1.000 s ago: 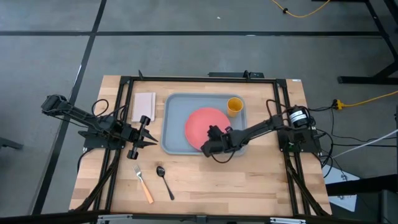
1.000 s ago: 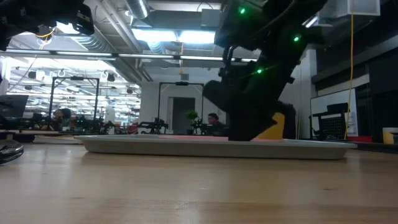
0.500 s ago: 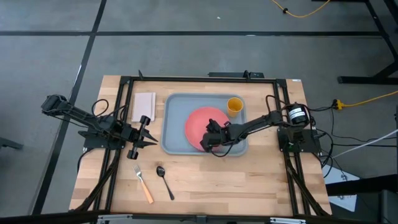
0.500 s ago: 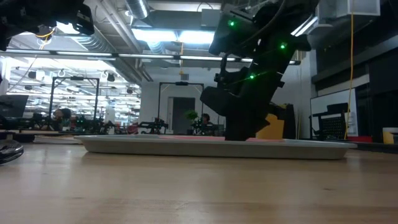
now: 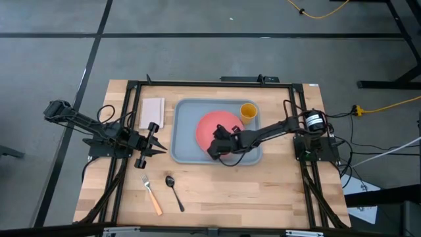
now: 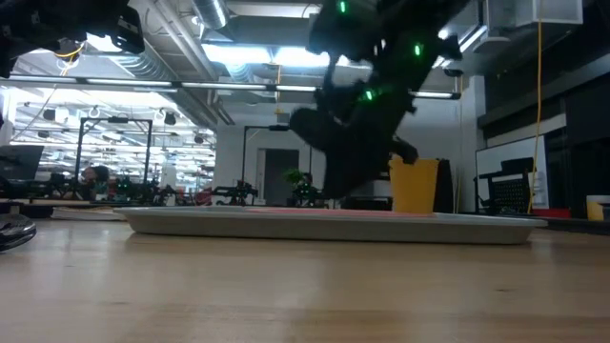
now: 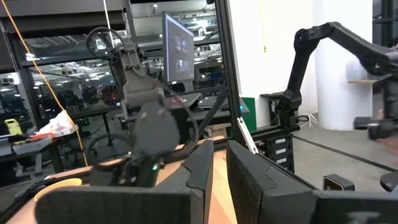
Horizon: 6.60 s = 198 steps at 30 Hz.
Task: Pick and place plate/cup/fork/spoon on tray
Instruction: Put the pink plate on the serving tray, then move the fork on the table
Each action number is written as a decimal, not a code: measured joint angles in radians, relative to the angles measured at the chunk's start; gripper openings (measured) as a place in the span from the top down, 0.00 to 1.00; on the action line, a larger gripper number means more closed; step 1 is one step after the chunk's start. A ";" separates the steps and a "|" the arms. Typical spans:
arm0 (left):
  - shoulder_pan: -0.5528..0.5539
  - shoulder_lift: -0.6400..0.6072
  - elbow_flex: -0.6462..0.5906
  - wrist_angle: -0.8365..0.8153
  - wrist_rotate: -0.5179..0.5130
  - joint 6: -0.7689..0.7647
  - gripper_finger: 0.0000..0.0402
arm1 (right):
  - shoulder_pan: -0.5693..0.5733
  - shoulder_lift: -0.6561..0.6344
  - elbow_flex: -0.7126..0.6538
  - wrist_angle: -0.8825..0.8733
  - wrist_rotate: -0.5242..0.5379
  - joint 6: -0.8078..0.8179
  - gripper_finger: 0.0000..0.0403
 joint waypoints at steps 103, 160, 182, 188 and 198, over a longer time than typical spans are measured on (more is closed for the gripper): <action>0.000 0.000 0.000 -0.008 0.000 0.000 0.90 | 0.143 -1.545 -1.240 0.798 -0.401 -0.856 0.75; 0.000 0.000 0.000 0.021 0.001 0.007 0.90 | -0.032 -1.914 -1.238 0.457 -0.499 -0.843 0.75; 0.000 0.001 0.013 0.281 -0.008 0.019 0.90 | -0.032 -1.914 -1.238 0.457 -0.499 -0.851 0.75; 0.001 0.103 0.239 -0.136 -0.305 -0.249 0.90 | -0.032 -1.914 -1.238 0.457 -0.498 -0.853 0.75; -0.033 0.415 0.744 -0.708 -0.231 -0.617 0.90 | -0.032 -1.914 -1.238 0.457 -0.498 -0.853 0.75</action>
